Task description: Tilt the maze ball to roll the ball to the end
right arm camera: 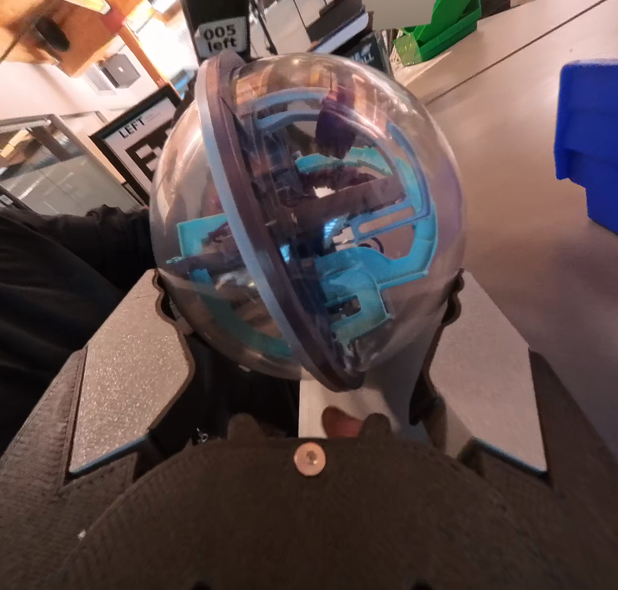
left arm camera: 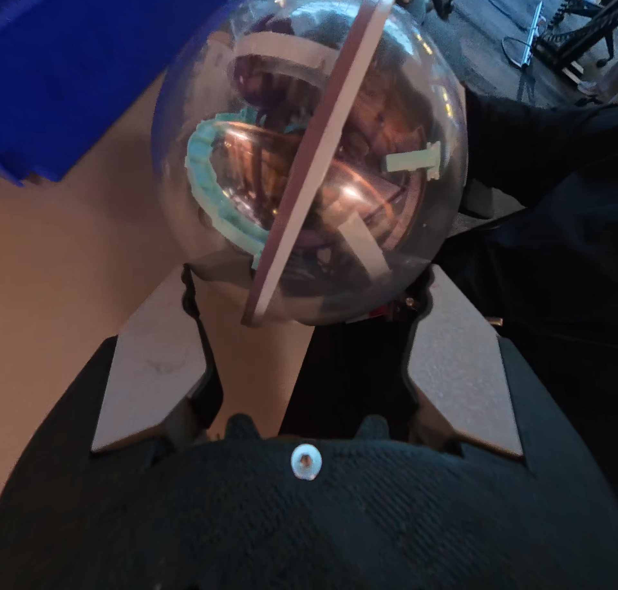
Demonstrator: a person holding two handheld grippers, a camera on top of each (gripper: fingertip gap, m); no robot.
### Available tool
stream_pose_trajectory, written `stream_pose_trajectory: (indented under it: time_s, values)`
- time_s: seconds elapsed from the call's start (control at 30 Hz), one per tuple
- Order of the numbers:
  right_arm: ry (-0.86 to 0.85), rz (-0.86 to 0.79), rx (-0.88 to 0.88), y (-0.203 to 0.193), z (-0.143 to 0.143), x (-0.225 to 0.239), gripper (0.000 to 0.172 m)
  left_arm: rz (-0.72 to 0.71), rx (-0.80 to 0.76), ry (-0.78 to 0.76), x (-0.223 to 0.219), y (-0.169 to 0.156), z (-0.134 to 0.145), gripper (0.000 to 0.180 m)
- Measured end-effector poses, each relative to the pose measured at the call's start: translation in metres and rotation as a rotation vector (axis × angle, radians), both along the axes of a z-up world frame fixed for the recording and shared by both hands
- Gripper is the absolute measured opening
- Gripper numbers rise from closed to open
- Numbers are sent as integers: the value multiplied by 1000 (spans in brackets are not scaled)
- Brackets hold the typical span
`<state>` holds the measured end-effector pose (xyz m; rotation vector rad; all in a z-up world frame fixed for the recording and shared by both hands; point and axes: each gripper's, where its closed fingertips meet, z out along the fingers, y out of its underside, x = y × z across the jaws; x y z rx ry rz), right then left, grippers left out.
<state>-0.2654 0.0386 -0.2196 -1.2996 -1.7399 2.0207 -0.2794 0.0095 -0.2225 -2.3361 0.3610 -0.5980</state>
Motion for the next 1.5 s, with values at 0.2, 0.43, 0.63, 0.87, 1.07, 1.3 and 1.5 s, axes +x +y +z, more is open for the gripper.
stream_pose_trajectory:
  time_s: [0.2,0.43,0.63,0.87,1.07,1.3,1.5]
  values:
    - [65,-1,-118,-1,15,-1,157,25,84,62,-2,7,27,132]
    - [100,4,-247,-5,29,-3,157,40,114,73,-3,11,50,134]
    - [159,5,-320,-1,42,-4,157,55,142,105,-2,17,65,135]
    - [240,2,-337,-2,53,-11,157,28,79,217,-8,15,74,135]
    - [243,12,-331,-7,52,-15,157,25,68,230,-12,11,72,136]
    - [211,19,-296,-5,53,-17,157,41,81,206,-13,11,70,136]
    - [142,18,-256,0,57,-16,157,56,86,148,-13,13,70,136]
